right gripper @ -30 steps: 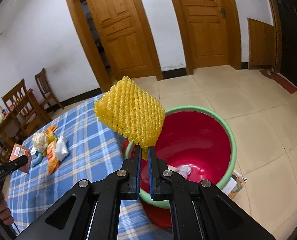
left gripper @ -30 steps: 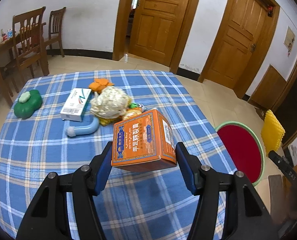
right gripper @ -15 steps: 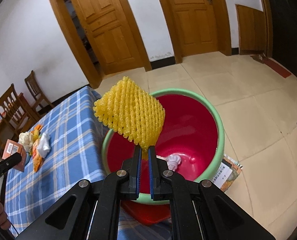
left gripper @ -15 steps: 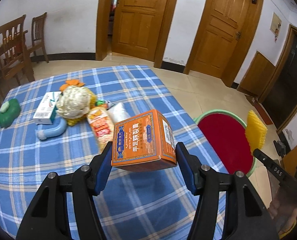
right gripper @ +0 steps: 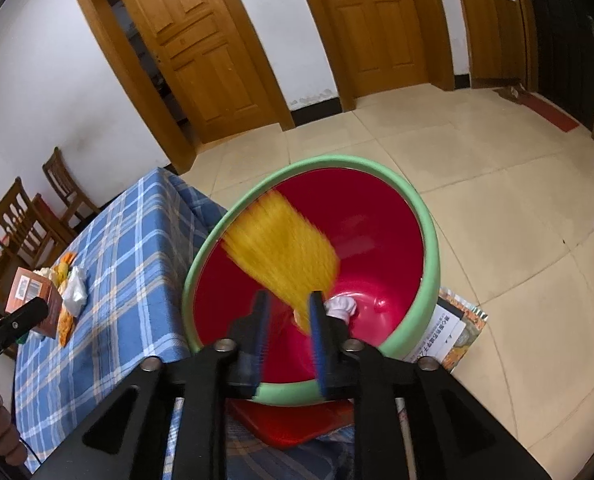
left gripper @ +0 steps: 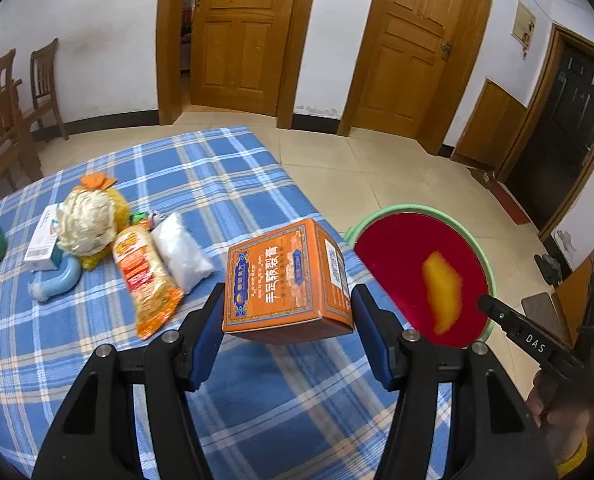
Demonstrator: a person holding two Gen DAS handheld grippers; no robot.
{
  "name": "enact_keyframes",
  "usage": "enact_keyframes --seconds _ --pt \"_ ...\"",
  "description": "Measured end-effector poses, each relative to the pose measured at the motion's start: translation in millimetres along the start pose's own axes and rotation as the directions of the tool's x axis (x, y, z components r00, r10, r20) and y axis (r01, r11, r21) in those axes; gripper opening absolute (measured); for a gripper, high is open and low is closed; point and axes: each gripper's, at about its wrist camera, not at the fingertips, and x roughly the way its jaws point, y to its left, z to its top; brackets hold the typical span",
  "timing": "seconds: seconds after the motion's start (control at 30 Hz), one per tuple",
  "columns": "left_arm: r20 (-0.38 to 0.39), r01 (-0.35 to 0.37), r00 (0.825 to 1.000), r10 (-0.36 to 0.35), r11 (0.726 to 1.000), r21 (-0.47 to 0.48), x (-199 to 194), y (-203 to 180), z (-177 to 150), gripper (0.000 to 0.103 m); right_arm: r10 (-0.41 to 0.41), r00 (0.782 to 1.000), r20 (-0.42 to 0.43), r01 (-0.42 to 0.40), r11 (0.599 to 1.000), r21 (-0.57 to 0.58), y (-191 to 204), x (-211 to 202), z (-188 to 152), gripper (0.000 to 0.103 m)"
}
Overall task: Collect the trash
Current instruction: 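Drop the orange snack box into the red basin with the left gripper, then move both open grippers back toward the remaining trash on the table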
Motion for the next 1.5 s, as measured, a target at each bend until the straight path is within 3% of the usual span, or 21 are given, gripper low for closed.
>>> enact_keyframes --seconds 0.4,0.83,0.97,1.2,1.5 --pt "-0.054 0.050 0.998 -0.045 0.993 0.108 31.0 -46.2 7.6 0.062 -0.011 0.999 0.034 0.010 0.999 0.038 -16.9 -13.8 5.4 0.024" --pt "-0.106 0.143 0.987 -0.122 0.966 0.217 64.8 -112.1 8.1 0.062 -0.024 0.998 0.065 0.016 0.992 0.127 -50.5 -29.5 9.4 0.024" --pt "-0.097 0.147 0.987 -0.128 0.963 0.224 65.4 -122.1 8.7 0.066 -0.029 0.997 0.068 0.019 0.990 0.138 -54.9 -30.4 9.6 0.024" --pt "-0.100 0.132 0.988 -0.113 0.971 0.200 65.9 -117.6 10.0 0.069 -0.024 0.998 0.059 0.016 0.990 0.141 -53.6 -27.3 9.3 0.024" --pt "-0.068 0.090 0.994 -0.082 0.989 0.119 49.9 -84.9 13.0 0.069 -0.019 0.998 0.056 0.012 0.993 0.117 -42.6 -27.8 10.3 0.027"
